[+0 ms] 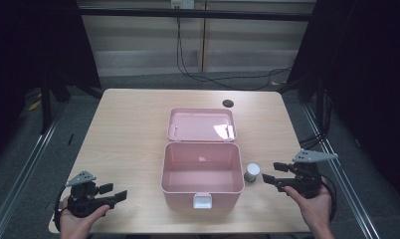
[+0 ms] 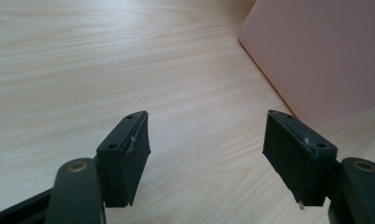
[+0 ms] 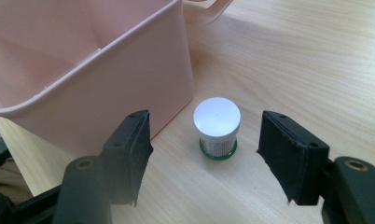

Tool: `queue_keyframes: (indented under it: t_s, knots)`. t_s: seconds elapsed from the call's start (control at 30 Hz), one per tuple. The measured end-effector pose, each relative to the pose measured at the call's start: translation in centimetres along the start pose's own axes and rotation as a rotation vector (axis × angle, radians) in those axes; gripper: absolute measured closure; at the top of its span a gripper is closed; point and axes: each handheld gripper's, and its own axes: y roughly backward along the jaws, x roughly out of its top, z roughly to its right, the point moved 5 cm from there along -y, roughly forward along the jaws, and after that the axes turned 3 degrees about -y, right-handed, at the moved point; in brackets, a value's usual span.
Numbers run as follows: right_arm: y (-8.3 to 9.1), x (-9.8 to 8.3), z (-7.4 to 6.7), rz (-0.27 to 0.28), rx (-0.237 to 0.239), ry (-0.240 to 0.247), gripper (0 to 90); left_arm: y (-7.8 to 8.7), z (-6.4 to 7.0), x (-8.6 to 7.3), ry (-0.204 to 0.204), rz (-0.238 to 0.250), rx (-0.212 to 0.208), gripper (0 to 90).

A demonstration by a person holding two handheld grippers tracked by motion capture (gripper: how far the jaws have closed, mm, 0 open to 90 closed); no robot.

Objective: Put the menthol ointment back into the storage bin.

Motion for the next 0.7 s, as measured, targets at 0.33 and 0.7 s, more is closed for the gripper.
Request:
queue_keyframes:
  t_s: [0.33, 0.7]
  knots:
    - [0.0, 2.1, 0.1, -0.071, 0.011, 0.014, 26.3, 0.0, 0.0, 0.0, -0.005, -0.002, -0.004, 31.4]
    - [-0.3, 4.3, 0.1, -0.163, 0.022, 0.086, 33.1, -0.1, 0.0, 0.0, 0.000, -0.004, -0.007, 31.4]
